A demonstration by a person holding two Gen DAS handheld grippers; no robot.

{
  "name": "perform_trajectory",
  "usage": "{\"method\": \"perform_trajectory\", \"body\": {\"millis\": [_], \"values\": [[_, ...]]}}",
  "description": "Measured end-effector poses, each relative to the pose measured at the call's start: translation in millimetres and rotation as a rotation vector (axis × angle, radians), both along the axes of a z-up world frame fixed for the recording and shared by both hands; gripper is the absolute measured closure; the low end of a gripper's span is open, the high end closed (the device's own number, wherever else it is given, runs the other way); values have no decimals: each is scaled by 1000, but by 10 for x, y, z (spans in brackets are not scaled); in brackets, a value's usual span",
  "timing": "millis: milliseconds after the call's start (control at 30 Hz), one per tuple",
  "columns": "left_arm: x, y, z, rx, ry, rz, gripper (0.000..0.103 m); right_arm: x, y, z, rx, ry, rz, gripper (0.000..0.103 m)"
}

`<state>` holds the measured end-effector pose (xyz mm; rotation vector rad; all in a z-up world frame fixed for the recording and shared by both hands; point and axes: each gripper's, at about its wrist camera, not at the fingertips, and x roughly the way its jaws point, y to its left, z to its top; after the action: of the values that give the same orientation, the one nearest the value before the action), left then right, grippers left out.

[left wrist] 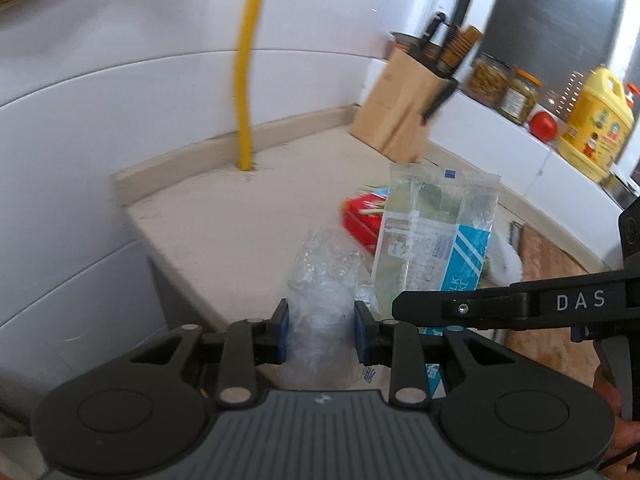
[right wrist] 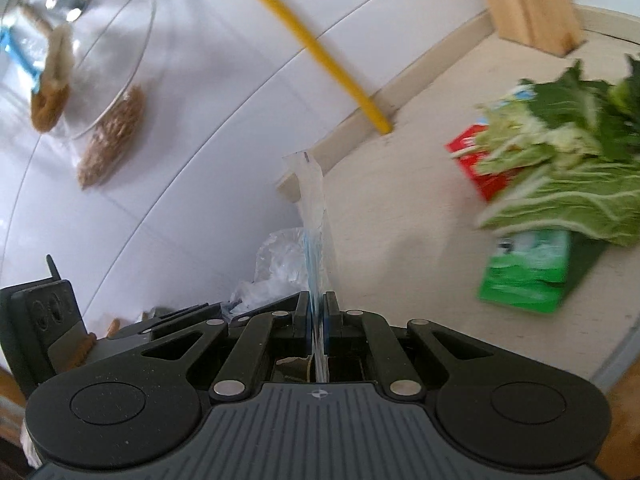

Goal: Collect trash
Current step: 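Carry both plastic bags down over the black trash bin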

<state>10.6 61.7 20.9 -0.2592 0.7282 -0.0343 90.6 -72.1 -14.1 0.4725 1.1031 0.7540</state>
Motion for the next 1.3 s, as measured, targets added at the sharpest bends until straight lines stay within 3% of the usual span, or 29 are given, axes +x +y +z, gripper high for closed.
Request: {"method": "perform_trajectory", "body": {"millis": [600, 1300], "values": [[-533, 744, -51, 25, -10, 209, 76, -57, 1076, 9, 19, -14, 236, 96], [-707, 1369, -474, -6, 99, 336, 76, -66, 1819, -343, -53, 52, 336, 96]]}}
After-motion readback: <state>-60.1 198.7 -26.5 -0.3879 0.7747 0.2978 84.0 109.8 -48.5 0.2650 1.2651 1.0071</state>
